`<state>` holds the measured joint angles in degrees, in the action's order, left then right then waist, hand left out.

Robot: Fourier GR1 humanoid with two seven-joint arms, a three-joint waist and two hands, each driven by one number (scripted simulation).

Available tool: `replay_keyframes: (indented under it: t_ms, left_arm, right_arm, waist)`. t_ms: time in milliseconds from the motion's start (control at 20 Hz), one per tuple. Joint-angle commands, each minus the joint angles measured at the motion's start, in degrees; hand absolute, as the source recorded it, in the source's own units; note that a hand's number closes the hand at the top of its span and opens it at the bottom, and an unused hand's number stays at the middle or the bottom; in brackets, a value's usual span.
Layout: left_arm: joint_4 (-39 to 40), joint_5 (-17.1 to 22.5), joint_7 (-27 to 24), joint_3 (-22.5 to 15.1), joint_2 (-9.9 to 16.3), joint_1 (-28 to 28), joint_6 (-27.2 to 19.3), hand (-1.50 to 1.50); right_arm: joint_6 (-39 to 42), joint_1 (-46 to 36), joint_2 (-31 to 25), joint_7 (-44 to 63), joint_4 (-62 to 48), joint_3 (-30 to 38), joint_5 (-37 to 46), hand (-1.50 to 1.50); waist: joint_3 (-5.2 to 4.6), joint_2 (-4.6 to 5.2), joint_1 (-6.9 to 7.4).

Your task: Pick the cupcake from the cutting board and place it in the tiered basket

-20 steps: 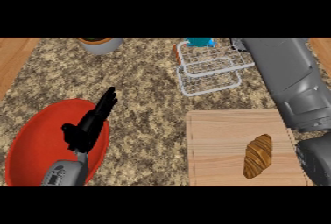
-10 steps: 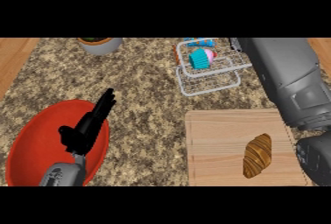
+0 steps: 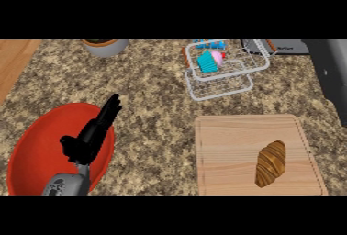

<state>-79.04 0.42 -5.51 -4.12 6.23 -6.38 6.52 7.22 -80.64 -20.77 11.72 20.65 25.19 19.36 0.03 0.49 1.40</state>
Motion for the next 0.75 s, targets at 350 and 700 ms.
replay_keyframes:
  t_ms: [350,700]
  left_arm:
    - [-0.6,-1.7,1.4,-1.8,-1.8,-0.9,-1.4,0.00]
    - [-0.9,-1.8,1.2,-2.7,-2.5,-0.4,-1.0,0.00]
  right_arm:
    - [1.6,8.1,-18.5,-11.5,-1.9,11.1,-7.8,-1.50]
    - [15.9,13.9,-31.9,-14.4,-6.1,12.8,-8.9,-1.50]
  waist:
    - [0.13,0.86,0.91]
    - [0.28,1.34,1.73]
